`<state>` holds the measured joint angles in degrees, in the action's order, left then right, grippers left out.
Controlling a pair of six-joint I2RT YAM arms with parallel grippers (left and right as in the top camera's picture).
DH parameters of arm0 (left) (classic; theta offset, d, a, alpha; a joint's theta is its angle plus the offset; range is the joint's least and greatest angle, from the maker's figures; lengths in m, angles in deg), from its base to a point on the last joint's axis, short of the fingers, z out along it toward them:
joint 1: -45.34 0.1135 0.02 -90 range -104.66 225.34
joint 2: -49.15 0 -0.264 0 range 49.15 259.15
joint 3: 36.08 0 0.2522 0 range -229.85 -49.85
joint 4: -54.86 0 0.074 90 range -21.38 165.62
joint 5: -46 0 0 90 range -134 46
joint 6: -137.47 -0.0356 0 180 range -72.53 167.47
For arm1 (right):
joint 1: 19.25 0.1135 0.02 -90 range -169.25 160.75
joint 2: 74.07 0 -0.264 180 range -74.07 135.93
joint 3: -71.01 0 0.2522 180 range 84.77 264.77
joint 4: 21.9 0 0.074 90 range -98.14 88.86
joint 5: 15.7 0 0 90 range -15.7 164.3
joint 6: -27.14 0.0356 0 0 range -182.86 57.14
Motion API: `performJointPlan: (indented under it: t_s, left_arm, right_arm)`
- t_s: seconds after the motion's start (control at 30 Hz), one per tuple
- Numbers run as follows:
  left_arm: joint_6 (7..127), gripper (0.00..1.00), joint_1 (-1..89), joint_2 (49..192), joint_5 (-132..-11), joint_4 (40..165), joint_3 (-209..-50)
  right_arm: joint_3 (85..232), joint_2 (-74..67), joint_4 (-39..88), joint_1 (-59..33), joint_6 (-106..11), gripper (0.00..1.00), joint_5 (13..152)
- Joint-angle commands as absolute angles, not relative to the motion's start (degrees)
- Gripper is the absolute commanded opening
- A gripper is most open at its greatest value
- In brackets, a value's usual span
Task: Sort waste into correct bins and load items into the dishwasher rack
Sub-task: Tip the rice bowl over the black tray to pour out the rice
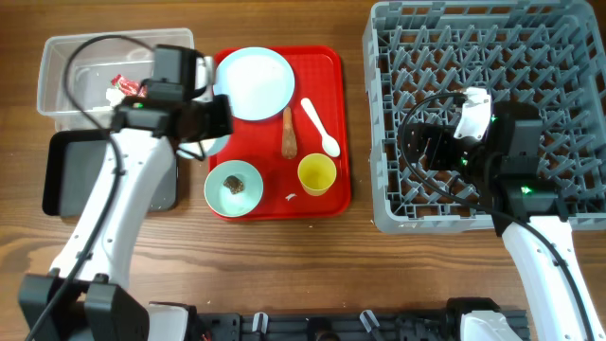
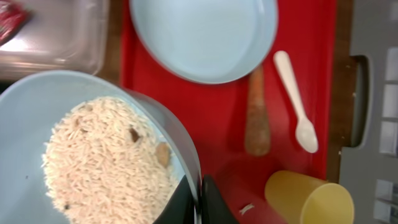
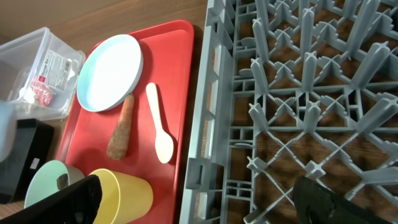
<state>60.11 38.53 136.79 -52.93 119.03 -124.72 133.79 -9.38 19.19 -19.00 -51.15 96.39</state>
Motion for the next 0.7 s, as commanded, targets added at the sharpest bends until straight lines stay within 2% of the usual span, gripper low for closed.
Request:
performJointPlan:
  t_s: [0.0, 0.2, 0.47, 0.67]
  left_arm:
    - [59.24, 0.04, 45.19, 136.35, -53.61, 122.29, -125.09]
    - [55.59, 0.04, 55.07, 136.55, -57.78, 121.19, -122.51]
    - [53.67, 0.04, 68.76, 136.81, -77.74, 112.98, -118.53]
    - [53.62, 0.04, 75.79, 139.24, -86.89, 110.09, -116.45]
  right_arm:
    - [135.12, -9.01, 18.95, -18.67, -50.67, 1.00, 97.33]
    - [135.12, -9.01, 19.06, -18.67, -50.67, 1.00, 97.33]
    - [135.12, -9.01, 19.10, -18.67, -50.67, 1.00, 97.33]
    - [135.12, -8.99, 19.58, -18.67, -50.69, 0.99, 97.33]
